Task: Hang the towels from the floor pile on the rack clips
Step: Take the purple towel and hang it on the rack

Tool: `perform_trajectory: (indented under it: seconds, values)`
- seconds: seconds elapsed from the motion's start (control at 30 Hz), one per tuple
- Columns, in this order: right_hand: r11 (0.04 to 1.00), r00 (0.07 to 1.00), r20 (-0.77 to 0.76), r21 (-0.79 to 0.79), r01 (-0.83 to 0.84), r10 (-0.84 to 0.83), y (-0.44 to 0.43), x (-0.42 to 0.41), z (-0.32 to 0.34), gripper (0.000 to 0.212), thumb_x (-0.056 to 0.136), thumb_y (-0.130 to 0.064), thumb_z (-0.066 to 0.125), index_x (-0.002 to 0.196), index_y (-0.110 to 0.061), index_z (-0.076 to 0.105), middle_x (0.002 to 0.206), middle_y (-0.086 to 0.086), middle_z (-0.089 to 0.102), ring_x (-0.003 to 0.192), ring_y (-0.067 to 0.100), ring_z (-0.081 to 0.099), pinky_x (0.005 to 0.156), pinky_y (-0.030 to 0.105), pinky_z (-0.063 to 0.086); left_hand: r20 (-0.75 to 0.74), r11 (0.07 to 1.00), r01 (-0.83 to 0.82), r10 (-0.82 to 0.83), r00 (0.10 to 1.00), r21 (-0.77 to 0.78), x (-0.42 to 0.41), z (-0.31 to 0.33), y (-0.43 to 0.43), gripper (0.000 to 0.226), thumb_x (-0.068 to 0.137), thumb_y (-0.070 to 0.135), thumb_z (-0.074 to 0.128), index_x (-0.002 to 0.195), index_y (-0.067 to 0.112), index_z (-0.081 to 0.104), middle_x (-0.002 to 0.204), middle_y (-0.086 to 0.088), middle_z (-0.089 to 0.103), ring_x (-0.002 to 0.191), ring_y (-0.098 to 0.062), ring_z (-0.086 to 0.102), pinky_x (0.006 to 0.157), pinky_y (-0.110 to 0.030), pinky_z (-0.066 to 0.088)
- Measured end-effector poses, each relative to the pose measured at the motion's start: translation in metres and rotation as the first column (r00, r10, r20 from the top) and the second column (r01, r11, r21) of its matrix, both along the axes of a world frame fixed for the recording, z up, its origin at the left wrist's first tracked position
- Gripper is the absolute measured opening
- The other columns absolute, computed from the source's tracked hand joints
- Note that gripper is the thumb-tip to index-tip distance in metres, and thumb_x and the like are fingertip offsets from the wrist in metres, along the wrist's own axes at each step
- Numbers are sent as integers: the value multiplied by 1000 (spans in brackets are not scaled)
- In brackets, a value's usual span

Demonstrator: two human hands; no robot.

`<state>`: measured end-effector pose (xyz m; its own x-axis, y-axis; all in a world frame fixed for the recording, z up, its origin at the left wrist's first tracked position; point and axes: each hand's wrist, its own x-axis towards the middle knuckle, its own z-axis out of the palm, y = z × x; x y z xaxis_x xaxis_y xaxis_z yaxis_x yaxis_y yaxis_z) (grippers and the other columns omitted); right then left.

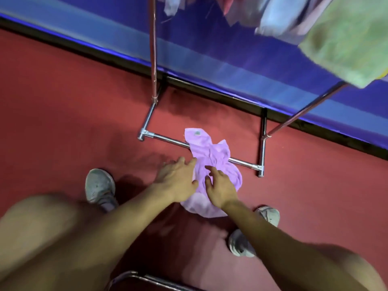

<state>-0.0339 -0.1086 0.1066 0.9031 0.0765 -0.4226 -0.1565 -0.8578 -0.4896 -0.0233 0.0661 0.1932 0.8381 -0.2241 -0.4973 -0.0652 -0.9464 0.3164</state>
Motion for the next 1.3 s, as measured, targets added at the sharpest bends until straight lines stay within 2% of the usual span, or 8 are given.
perform_trajectory:
  seconds: [0.17, 0.37, 0.53, 0.7, 0.83, 1.0, 1.17, 1.3]
  values:
    - [999, 993, -116, -50, 23, -28, -4, 5, -60, 47, 100, -31, 48, 146, -23, 46, 126, 16, 63, 117, 38, 57, 97, 47, 47, -18, 999, -34, 33, 999, -34, 11, -15, -5, 57, 96, 48, 50, 148, 28, 35, 139, -5, 52, 123, -32, 56, 103, -41, 43]
    - [987, 970, -239, -139, -78, 43, -12, 11, -102, 50, 102, -32, 45, 151, -28, 41, 142, 11, 53, 130, 37, 45, 103, 46, 44, -156, 960, -273, 261, 953, -63, 18, -36, 2, 60, 94, 48, 52, 148, 27, 35, 143, -5, 51, 131, -29, 53, 103, -39, 44]
    - [981, 926, -371, -140, -133, 73, -14, 17, -130, 54, 95, -44, 33, 146, -35, 46, 146, 7, 52, 134, 35, 44, 112, 44, 36, -152, 959, -272, 259, 954, -74, 15, -41, -5, 59, 95, 50, 51, 147, 29, 35, 139, -1, 56, 129, -26, 54, 98, -35, 43]
    - [979, 893, -436, -109, -175, 111, 2, 19, -145, 48, 104, -27, 42, 152, -28, 43, 163, 4, 33, 154, 20, 18, 121, 33, 13, -169, 967, -239, 222, 960, -87, 10, -42, -7, 51, 96, 46, 51, 144, 31, 39, 137, 2, 61, 127, -26, 56, 97, -36, 44]
    - [989, 889, -458, -132, -68, 0, 8, 19, -161, 54, 99, -30, 44, 153, -37, 39, 167, 9, 8, 154, 28, 10, 122, 45, 22, -140, 949, -284, 265, 954, -139, 12, -39, -4, 49, 95, 46, 52, 141, 34, 42, 135, 6, 62, 125, -23, 59, 101, -38, 47]
    - [992, 875, -483, -124, -28, -36, 7, 18, -174, 54, 95, -30, 39, 147, -18, 45, 159, 4, 37, 151, 24, 24, 120, 46, 25, -141, 926, -353, 334, 932, -133, 19, -36, 3, 43, 94, 47, 53, 135, 35, 45, 129, 8, 65, 117, -21, 63, 98, -40, 50]
    - [977, 952, -230, 16, 213, -204, 3, 24, -135, 37, 95, -23, 47, 120, -9, 70, 128, 12, 65, 119, 37, 57, 100, 37, 44, -145, 948, -288, 269, 952, -138, 21, -25, -5, 48, 95, 46, 51, 141, 34, 42, 134, 7, 62, 123, -21, 59, 100, -40, 48]
    - [943, 956, -164, 190, 274, -244, -2, 33, -91, 29, 94, -7, 56, 115, -12, 76, 120, 7, 73, 109, 24, 67, 96, 29, 48, -149, 952, -271, 250, 957, -142, 25, -21, -6, 39, 96, 41, 53, 133, 31, 52, 128, 5, 67, 121, -21, 60, 99, -37, 48]
